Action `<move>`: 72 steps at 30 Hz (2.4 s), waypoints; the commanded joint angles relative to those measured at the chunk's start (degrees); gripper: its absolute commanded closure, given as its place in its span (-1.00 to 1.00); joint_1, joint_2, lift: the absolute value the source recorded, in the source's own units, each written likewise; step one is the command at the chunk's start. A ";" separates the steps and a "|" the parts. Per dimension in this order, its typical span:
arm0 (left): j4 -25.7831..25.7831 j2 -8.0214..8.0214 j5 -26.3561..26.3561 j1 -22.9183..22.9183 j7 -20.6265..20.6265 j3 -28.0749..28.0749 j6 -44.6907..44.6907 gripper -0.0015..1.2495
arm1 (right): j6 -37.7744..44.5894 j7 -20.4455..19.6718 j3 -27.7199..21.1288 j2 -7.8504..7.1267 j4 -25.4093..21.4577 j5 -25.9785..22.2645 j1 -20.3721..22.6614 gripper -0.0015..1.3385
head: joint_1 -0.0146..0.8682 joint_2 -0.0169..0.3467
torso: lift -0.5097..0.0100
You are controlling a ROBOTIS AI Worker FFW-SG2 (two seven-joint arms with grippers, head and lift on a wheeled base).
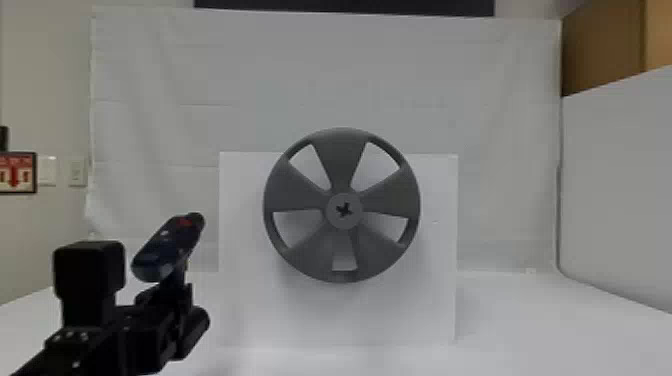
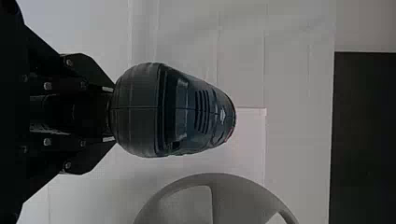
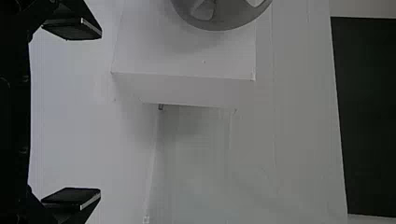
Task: Grasp the drill and bring into the middle of wheel
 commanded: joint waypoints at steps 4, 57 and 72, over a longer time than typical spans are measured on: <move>-6.64 0.50 2.32 -0.10 -0.35 -1.29 7.18 0.96 | 0.13 0.00 -0.14 -0.09 -0.02 0.04 -0.06 -0.83 | -0.97 -0.91 | -0.60; -3.21 0.06 11.11 -9.51 8.70 -19.49 8.49 0.96 | 0.92 0.00 1.79 0.26 -0.10 2.42 -0.85 -0.83 | -0.97 -0.91 | -0.60; 2.15 -1.26 10.41 -10.82 8.70 -19.40 6.39 0.96 | 1.10 0.00 1.61 0.00 -0.10 2.33 -0.68 -0.83 | -0.97 -0.91 | -0.60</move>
